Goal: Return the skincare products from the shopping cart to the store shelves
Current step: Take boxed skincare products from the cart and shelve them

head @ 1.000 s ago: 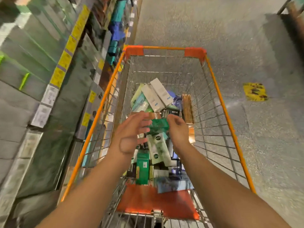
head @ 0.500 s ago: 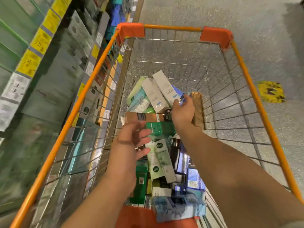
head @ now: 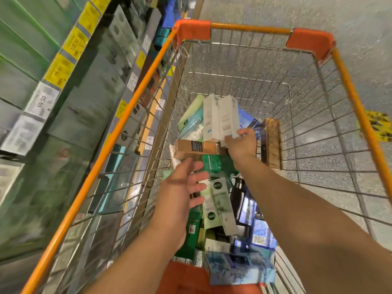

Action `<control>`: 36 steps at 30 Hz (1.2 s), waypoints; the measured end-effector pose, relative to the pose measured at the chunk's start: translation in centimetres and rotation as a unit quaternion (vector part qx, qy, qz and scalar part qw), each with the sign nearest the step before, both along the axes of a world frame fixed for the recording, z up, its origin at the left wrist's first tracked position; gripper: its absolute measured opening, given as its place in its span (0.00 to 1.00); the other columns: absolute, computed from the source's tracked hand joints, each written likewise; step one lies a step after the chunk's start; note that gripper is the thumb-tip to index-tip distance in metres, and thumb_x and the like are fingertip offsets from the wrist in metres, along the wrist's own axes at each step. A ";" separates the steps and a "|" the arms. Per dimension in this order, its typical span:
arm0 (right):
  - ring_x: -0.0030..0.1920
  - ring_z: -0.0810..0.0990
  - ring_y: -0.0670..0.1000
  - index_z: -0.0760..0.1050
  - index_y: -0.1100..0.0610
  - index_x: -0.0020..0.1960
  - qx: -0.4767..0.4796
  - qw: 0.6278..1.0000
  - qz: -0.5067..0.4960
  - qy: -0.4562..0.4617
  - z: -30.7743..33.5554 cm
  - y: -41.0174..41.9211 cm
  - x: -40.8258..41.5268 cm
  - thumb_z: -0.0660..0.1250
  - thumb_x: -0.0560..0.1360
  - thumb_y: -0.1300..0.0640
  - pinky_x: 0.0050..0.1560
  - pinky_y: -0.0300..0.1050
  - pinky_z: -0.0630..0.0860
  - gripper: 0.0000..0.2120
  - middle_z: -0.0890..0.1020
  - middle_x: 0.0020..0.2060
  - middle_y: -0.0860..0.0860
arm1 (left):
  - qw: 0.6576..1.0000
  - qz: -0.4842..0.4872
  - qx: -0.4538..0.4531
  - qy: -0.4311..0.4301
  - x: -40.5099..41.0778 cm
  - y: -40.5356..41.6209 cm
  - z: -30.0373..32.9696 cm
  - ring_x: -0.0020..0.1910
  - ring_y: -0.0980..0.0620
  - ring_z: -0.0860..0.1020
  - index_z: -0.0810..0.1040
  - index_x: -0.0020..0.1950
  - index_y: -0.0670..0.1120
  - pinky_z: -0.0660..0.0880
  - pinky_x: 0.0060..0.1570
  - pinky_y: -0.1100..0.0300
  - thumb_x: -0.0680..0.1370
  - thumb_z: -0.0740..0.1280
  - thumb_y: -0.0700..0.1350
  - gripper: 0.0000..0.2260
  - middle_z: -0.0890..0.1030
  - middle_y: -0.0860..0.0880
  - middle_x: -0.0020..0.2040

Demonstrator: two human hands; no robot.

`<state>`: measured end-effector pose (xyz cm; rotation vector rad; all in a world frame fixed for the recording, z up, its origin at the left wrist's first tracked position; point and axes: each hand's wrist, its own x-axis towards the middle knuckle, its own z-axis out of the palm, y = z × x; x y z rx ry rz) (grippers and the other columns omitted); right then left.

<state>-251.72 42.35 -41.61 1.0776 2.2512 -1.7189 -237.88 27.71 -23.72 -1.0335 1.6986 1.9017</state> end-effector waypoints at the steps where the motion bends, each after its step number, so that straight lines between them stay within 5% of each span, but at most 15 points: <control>1: 0.51 0.80 0.54 0.67 0.51 0.52 -0.006 1.000 -0.009 0.010 0.3 -0.3 0.4 0.76 0.72 0.63 0.36 0.37 0.77 0.19 0.80 0.57 0.55 | 1.000 -0.001 -0.001 0.000 0.1 0.0 0.3 0.54 0.46 0.81 0.83 0.58 0.49 0.77 0.59 0.45 0.85 0.57 0.56 0.18 0.86 0.48 0.50; 3: 0.51 0.81 0.54 0.68 0.53 0.57 -0.013 0.999 -0.032 0.032 1.1 -1.1 1.9 0.76 0.71 0.62 0.34 0.34 0.75 0.21 0.78 0.59 0.57 | 1.000 0.000 0.001 -0.003 0.2 0.0 1.0 0.53 0.46 0.81 0.83 0.57 0.48 0.77 0.58 0.46 0.85 0.58 0.56 0.17 0.86 0.47 0.50; 9: 0.51 0.83 0.59 0.71 0.43 0.52 -0.088 0.986 -0.126 0.064 5.5 -4.5 7.6 0.70 0.56 0.41 0.47 0.58 0.85 0.26 0.78 0.58 0.56 | 0.999 0.000 0.036 0.006 0.3 -0.2 4.4 0.45 0.51 0.79 0.81 0.52 0.49 0.76 0.47 0.54 0.84 0.60 0.55 0.14 0.83 0.47 0.49; 13: 0.55 0.81 0.57 0.73 0.46 0.55 -0.069 0.983 -0.103 0.137 13.6 -6.2 10.6 0.71 0.62 0.45 0.54 0.60 0.82 0.22 0.76 0.60 0.56 | 0.998 0.012 0.030 0.048 0.9 -0.9 8.5 0.46 0.51 0.77 0.81 0.49 0.50 0.74 0.50 0.53 0.64 0.69 0.59 0.19 0.81 0.48 0.48; 16: 0.57 0.81 0.55 0.73 0.45 0.60 -0.054 0.975 -0.051 0.210 20.1 -6.7 12.8 0.71 0.65 0.46 0.55 0.61 0.81 0.24 0.78 0.60 0.55 | 0.995 0.013 0.013 0.103 2.2 -1.7 11.7 0.52 0.54 0.80 0.83 0.52 0.52 0.76 0.51 0.53 0.68 0.68 0.61 0.19 0.84 0.51 0.53; 19: 0.57 0.83 0.54 0.71 0.41 0.67 -0.082 0.959 -0.014 0.271 26.5 -7.5 14.7 0.74 0.69 0.50 0.55 0.61 0.82 0.27 0.79 0.62 0.53 | 0.982 0.011 -0.046 0.182 3.9 -3.2 15.4 0.60 0.59 0.80 0.83 0.56 0.53 0.73 0.64 0.52 0.78 0.66 0.59 0.13 0.84 0.52 0.59; 23: 0.55 0.83 0.52 0.70 0.41 0.67 -0.113 0.937 0.044 0.328 34.0 -9.3 17.0 0.78 0.72 0.59 0.57 0.57 0.81 0.30 0.79 0.61 0.51 | 0.960 0.017 -0.107 0.259 5.9 -6.0 20.9 0.65 0.63 0.77 0.82 0.62 0.56 0.68 0.73 0.51 0.73 0.65 0.61 0.20 0.82 0.59 0.63; 28: 0.60 0.77 0.50 0.75 0.33 0.59 -0.019 0.889 0.206 0.409 42.1 -12.6 19.1 0.73 0.71 0.42 0.59 0.44 0.75 0.18 0.77 0.56 0.39 | 0.947 -0.018 -0.071 0.314 9.4 -9.8 27.5 0.65 0.68 0.75 0.80 0.63 0.61 0.67 0.75 0.47 0.80 0.66 0.56 0.12 0.81 0.64 0.64; 30: 0.59 0.77 0.45 0.76 0.31 0.55 -0.012 0.864 0.266 0.427 45.7 -14.3 19.8 0.72 0.71 0.41 0.58 0.36 0.71 0.13 0.78 0.54 0.40 | 0.941 -0.044 -0.066 0.330 11.2 -11.6 29.9 0.70 0.64 0.73 0.77 0.67 0.61 0.64 0.77 0.46 0.77 0.67 0.63 0.19 0.79 0.64 0.67; 32: 0.58 0.78 0.45 0.78 0.35 0.54 -0.032 0.848 0.306 0.431 48.8 -16.1 20.8 0.72 0.72 0.42 0.59 0.42 0.75 0.11 0.80 0.55 0.46 | 0.926 -0.090 -0.078 0.358 13.2 -13.5 31.7 0.76 0.54 0.69 0.70 0.76 0.58 0.61 0.77 0.41 0.76 0.65 0.70 0.32 0.74 0.56 0.75; 34: 0.55 0.80 0.49 0.78 0.37 0.54 -0.057 0.833 0.339 0.434 51.6 -18.0 22.2 0.71 0.73 0.42 0.58 0.51 0.78 0.10 0.81 0.55 0.47 | 0.917 -0.111 -0.079 0.374 15.4 -15.9 33.6 0.78 0.56 0.65 0.62 0.80 0.63 0.61 0.79 0.48 0.78 0.65 0.65 0.31 0.68 0.59 0.78; 36: 0.52 0.81 0.49 0.78 0.39 0.53 -0.089 0.815 0.373 0.434 54.2 -20.2 24.4 0.70 0.74 0.41 0.54 0.51 0.79 0.09 0.82 0.52 0.45 | 0.908 -0.100 -0.113 0.390 18.3 -18.5 35.5 0.75 0.69 0.64 0.62 0.74 0.69 0.62 0.75 0.65 0.81 0.64 0.60 0.23 0.67 0.72 0.74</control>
